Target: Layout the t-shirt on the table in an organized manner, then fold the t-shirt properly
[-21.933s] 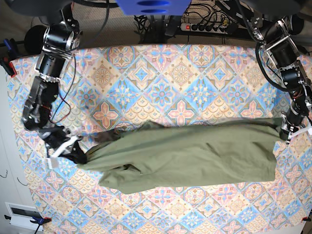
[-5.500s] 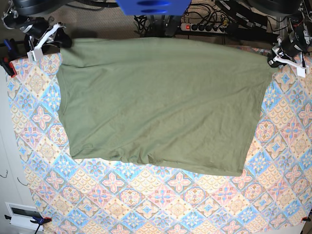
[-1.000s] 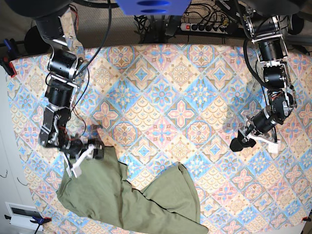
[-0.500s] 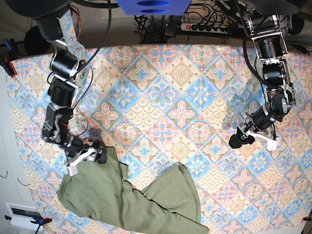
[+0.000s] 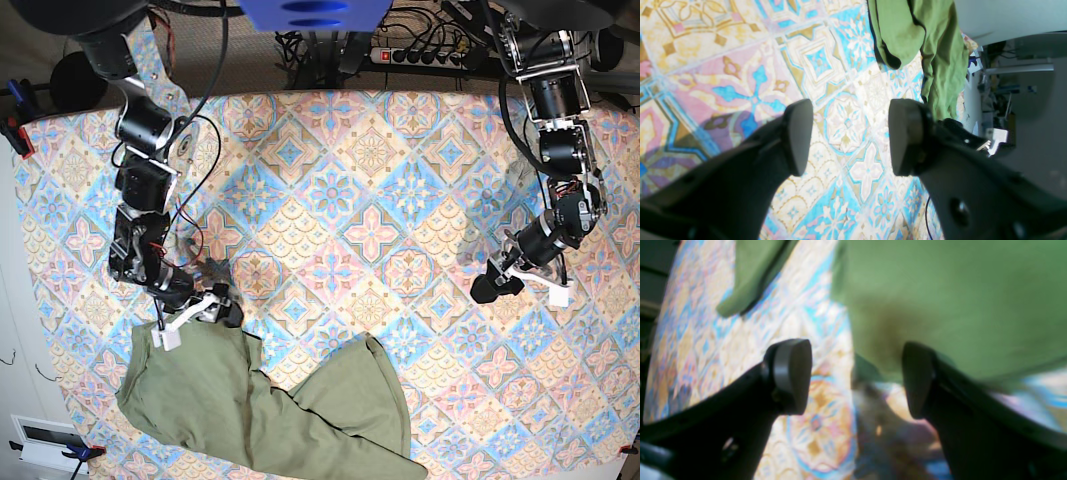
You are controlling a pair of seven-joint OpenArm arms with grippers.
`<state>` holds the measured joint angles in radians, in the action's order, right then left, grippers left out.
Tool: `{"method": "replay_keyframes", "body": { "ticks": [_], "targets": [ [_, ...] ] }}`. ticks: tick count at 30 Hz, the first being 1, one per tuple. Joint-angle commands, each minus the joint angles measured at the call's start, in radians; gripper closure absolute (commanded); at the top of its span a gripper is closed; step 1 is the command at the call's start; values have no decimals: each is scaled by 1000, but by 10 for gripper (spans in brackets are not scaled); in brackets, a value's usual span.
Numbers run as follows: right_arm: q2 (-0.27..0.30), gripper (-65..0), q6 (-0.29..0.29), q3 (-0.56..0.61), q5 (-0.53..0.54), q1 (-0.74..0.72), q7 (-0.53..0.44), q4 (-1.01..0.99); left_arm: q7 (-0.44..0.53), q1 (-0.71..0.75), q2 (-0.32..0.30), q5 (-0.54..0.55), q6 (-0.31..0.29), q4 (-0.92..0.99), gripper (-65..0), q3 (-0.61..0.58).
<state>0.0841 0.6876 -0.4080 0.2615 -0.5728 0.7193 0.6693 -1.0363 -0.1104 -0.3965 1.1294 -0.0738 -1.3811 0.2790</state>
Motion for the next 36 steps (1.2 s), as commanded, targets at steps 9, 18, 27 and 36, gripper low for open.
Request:
{"method": "replay_keyframes", "body": {
  "ticks": [9, 18, 27, 36],
  "targets": [
    [21, -417, 11, -52, 25, 44, -8, 149, 14, -19, -15, 21, -8, -21, -351, 7],
    [21, -417, 11, -48, 23, 37, -36, 85, 15, -21, -14, 21, -8, -19, -351, 7],
    [21, -416, 11, -47, 23, 27, -129, -36, 15, -19, -14, 21, -8, -19, -351, 7],
    [16, -249, 11, -44, 23, -20, -211, -38, 15, -19, -14, 21, -8, -14, -350, 7]
  ]
}}
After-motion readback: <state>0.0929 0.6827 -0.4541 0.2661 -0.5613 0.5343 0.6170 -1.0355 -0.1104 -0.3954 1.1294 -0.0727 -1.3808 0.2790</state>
